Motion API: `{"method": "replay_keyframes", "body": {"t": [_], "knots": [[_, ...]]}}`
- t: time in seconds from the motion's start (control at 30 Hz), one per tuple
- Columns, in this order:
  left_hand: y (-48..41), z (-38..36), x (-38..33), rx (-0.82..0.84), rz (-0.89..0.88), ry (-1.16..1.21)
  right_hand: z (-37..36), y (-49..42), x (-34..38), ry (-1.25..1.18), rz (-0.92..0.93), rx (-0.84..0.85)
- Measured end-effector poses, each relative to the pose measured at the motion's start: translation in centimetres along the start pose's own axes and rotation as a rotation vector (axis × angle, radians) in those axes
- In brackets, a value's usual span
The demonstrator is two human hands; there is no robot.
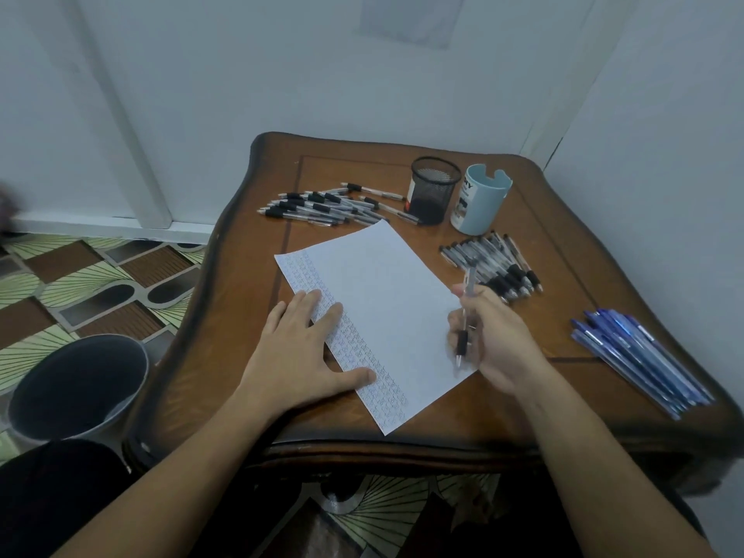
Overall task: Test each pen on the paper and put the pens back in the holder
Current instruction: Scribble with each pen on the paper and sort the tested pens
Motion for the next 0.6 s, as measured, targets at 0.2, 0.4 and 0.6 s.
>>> {"method": "replay_keyframes", "body": {"t": [0.2,0.4,0.6], "knots": [[0.0,0.1,-0.1,-0.011,-0.003,0.001,5.4,-6.8,7.3,0.447,0.286,-0.243],[0.0,0.3,-0.1,-0.025,0.001,-0.002,10.1,-12.5,7.9,0.658,0.219,-0.493],[-0.1,0.5,-0.2,-0.038,0.003,0.014,9.8,-13.9,6.7,0.881,0.204,-0.440]]}}
Point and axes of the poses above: each hand's wrist, its own y-axis away from the middle knuckle, its own z-axis out of the back of the hand, x = y × z, the point moved 5 cm from there along -y, towards the middle knuckle, and after that the axes turned 8 degrees about -x, right-handed, at the moved point
